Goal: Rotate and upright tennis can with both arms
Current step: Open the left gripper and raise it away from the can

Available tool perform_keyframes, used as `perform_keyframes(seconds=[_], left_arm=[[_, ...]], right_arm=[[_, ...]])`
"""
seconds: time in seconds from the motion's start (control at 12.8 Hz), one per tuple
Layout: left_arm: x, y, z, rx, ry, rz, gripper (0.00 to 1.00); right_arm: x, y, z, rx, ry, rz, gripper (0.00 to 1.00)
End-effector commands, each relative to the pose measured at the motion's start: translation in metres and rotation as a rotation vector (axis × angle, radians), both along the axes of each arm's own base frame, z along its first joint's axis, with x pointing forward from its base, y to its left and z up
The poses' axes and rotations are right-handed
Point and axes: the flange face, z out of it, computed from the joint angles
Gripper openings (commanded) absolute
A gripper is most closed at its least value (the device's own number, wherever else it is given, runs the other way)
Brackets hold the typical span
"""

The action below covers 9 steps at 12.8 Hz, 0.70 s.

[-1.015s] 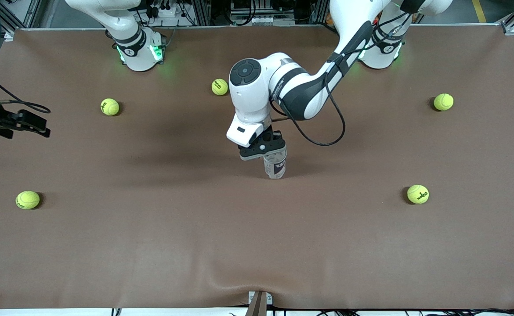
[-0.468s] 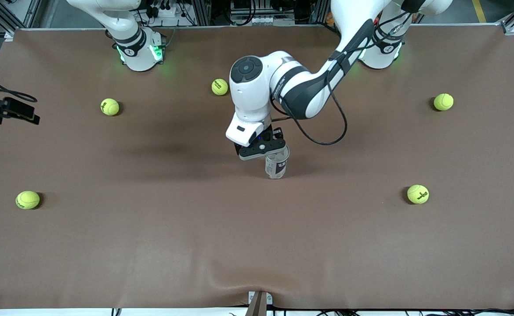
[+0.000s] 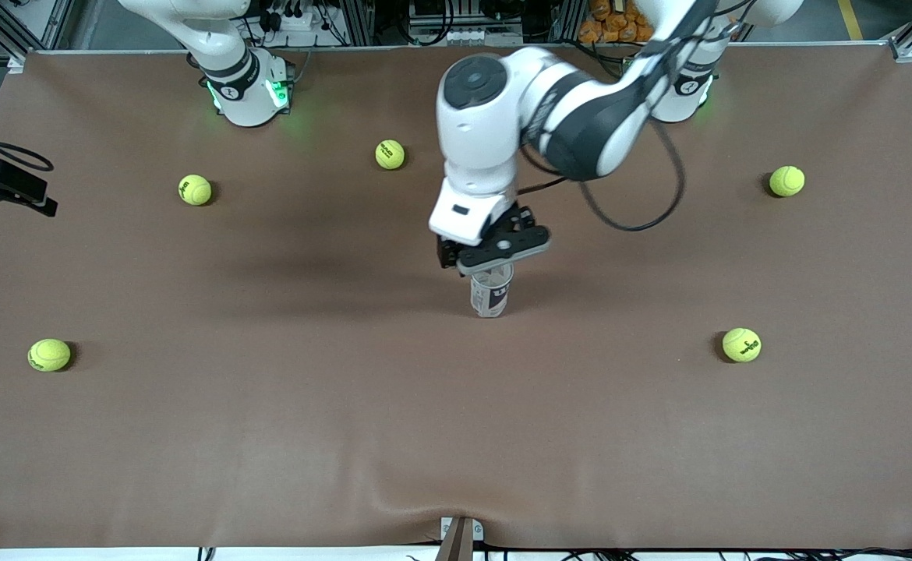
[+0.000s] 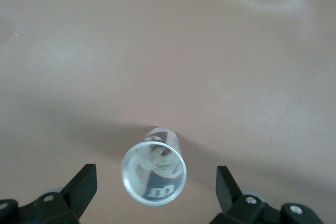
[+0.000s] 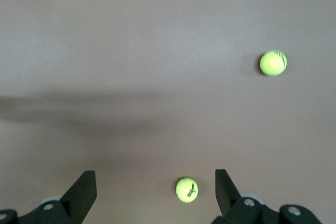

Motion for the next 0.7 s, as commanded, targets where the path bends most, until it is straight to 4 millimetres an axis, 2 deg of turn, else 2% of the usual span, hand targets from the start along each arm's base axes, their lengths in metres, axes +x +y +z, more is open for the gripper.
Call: perform_keyframes(seconds=[0.0, 0.16, 0.23, 0.39, 0.62], left_arm=[[0.016, 0.058, 0.049, -0.013, 0.022, 0.002, 1.0], [0.033, 0.109, 0.076, 0.001, 0.028, 0.036, 1.0], [0.04, 0.139, 0.094, -0.007, 0.032, 0.042, 1.0], [0.055, 0.201, 0.117, -0.022, 0.058, 0.007, 1.0], [0.062, 0.287, 0.145, 0.016, 0.084, -0.017, 1.0]], right_arm=[[-0.01, -0.005, 0.013, 0.005, -0.024, 0.044, 1.0], [-0.009, -0.004, 0.014, 0.013, -0.023, 0.045, 1.0], [-0.009, -0.004, 0.013, 0.015, -0.02, 0.041, 1.0], [-0.007, -0.004, 0.011, 0.019, -0.025, 0.042, 1.0], [-0.006, -0.005, 0.011, 0.016, -0.028, 0.042, 1.0]])
